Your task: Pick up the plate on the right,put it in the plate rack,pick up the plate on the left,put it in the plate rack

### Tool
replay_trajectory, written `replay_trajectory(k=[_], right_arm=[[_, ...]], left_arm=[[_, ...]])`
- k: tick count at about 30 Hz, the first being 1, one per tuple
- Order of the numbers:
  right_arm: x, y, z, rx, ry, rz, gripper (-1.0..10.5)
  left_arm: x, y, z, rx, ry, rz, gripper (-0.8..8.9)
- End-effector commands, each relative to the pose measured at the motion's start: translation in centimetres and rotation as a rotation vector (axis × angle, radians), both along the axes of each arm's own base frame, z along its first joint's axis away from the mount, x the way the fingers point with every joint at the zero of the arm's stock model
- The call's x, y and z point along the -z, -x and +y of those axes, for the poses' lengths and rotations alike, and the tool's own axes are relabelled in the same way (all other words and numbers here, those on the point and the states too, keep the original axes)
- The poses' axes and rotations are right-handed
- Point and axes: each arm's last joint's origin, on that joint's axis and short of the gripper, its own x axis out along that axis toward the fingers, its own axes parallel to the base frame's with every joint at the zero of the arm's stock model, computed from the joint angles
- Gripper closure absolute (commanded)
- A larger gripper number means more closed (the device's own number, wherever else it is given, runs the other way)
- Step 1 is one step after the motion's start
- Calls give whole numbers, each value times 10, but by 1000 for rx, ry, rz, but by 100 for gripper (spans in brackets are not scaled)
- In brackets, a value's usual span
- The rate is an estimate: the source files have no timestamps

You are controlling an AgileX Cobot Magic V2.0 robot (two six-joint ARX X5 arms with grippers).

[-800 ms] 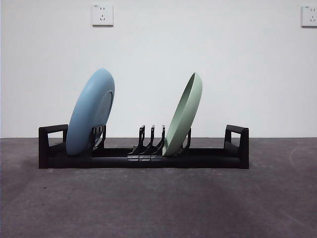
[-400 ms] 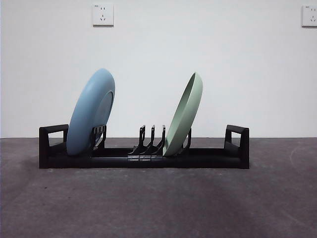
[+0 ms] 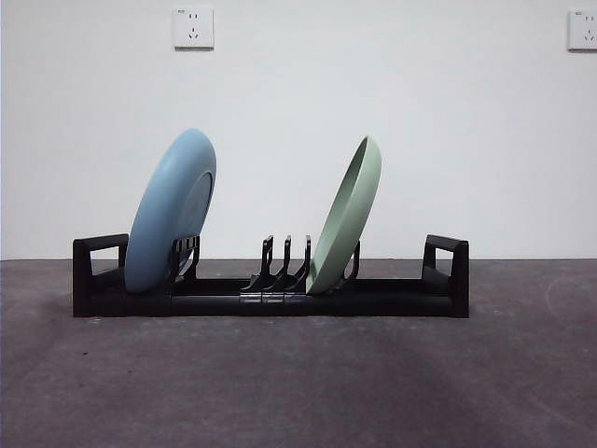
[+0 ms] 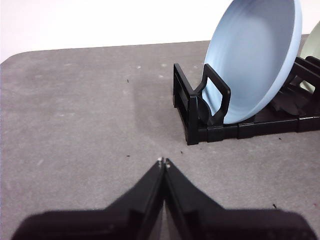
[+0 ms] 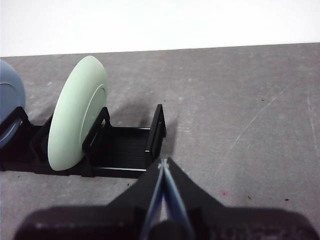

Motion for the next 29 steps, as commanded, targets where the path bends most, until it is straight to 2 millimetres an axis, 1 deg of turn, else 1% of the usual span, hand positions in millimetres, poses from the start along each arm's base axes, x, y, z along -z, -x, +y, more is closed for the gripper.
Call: replay_trajectory(k=[1, 23, 25, 27, 29], right_arm=[[1, 0, 0, 5, -9, 0, 940], [1, 0, 0, 5, -8, 0, 940], [1, 1, -1, -13, 53, -13, 940], [1, 7, -4, -9, 95, -31, 940], [6, 13, -9, 4, 131, -68, 940]], left_arm=[[4, -1, 0, 3, -4, 8, 817], [4, -1, 0, 3, -4, 8, 817], [4, -1, 0, 3, -4, 8, 817], [4, -1, 0, 3, -4, 8, 817], [4, -1, 0, 3, -4, 8, 817]])
